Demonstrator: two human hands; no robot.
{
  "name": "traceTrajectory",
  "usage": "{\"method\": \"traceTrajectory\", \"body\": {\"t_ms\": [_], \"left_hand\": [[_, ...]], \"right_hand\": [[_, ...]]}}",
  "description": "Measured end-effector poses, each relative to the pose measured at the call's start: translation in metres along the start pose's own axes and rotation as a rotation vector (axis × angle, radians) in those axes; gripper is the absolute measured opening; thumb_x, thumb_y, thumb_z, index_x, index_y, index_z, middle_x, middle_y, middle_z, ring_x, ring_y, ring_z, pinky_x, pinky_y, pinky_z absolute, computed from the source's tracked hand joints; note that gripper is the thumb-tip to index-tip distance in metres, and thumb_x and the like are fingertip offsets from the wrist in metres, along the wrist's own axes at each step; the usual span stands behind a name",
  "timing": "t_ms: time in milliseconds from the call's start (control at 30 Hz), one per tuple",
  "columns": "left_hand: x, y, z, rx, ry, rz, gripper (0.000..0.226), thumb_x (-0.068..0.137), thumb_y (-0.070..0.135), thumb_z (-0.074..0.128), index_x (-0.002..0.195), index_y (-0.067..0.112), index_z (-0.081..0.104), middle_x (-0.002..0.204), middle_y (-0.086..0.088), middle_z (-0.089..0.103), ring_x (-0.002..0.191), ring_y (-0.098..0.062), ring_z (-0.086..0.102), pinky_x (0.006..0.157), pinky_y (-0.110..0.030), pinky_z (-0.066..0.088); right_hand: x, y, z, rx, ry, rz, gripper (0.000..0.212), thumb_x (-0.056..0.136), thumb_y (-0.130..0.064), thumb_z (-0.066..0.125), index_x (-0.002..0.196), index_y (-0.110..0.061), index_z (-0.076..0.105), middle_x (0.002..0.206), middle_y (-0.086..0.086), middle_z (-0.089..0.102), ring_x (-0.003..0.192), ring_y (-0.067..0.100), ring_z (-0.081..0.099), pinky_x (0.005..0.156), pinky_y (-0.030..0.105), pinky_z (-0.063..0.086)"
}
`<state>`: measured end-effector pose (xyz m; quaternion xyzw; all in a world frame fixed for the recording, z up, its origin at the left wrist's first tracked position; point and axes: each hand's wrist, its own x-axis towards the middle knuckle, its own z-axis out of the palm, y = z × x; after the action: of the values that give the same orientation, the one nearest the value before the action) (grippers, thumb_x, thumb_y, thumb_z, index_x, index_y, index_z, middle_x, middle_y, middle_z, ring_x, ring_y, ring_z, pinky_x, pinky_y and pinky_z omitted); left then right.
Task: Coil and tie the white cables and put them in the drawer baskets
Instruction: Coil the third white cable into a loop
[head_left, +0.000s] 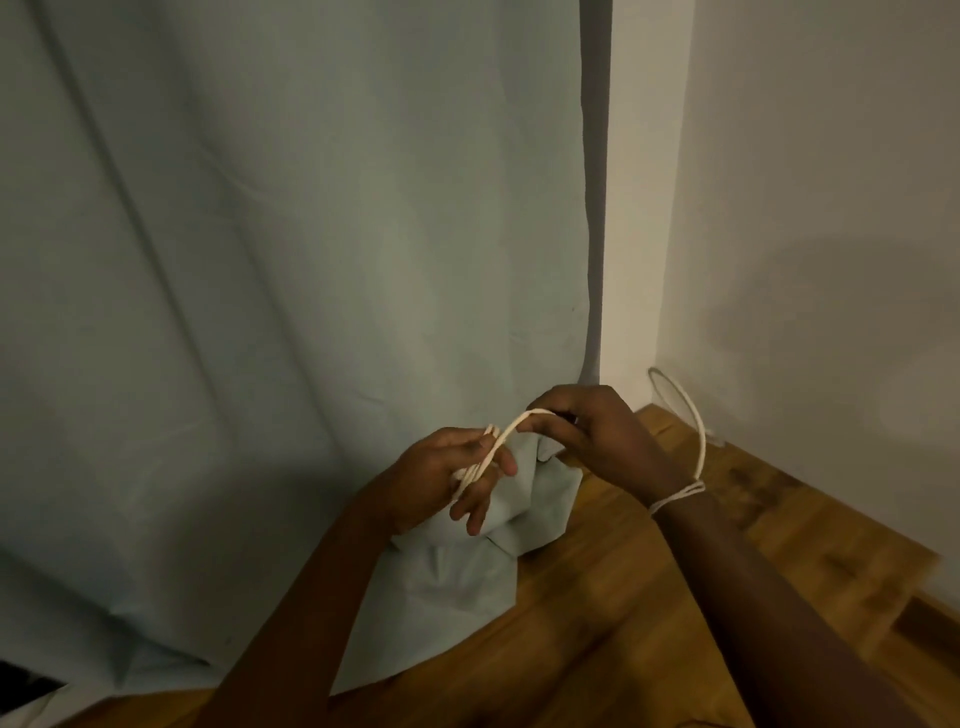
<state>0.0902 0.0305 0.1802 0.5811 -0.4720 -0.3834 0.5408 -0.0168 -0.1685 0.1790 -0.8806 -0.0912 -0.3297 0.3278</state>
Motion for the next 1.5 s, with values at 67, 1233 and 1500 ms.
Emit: {"method": "traceTrajectory", "body": {"t_ms": [67, 1233, 1500], "left_hand": [[0.004, 0.007, 0.009, -0.377, -0.126, 0.099, 0.034, 0.099, 0.028, 0.046, 0.096, -0.003, 0.061, 0.041, -0.003, 0.044, 0.035, -0.016, 0.046, 0.107, -0.05, 0.042], [0.038, 0.003, -0.001, 1.531, 0.367, 0.115, 0.029, 0.104, 0.026, 0.036, 0.117, 0.002, 0.048, 0.077, -0.01, 0.07, 0.078, -0.024, 0.069, 0.119, -0.036, 0.02], [0.02, -0.005, -0.037, 1.031, 0.471, -0.071, 0.023, 0.103, 0.025, 0.042, 0.089, 0.009, 0.051, 0.076, -0.008, 0.051, 0.073, -0.026, 0.055, 0.071, -0.043, 0.048]], "right_hand": [[0.007, 0.002, 0.005, 0.005, 0.022, -0.006, 0.024, 0.101, -0.032, 0.053, 0.094, -0.025, 0.075, 0.081, -0.021, 0.069, 0.075, 0.003, 0.067, 0.068, 0.022, 0.053], [-0.006, -0.008, 0.011, 0.505, -0.485, 0.907, 0.013, 0.095, -0.003, 0.06, 0.106, -0.005, 0.066, 0.085, 0.012, 0.07, 0.071, 0.022, 0.07, 0.081, 0.043, 0.061], [-0.015, 0.011, -0.02, 0.476, -0.429, 0.804, 0.015, 0.09, -0.011, 0.07, 0.1, -0.001, 0.077, 0.07, 0.011, 0.062, 0.049, 0.01, 0.047, 0.042, 0.019, 0.039]]}}
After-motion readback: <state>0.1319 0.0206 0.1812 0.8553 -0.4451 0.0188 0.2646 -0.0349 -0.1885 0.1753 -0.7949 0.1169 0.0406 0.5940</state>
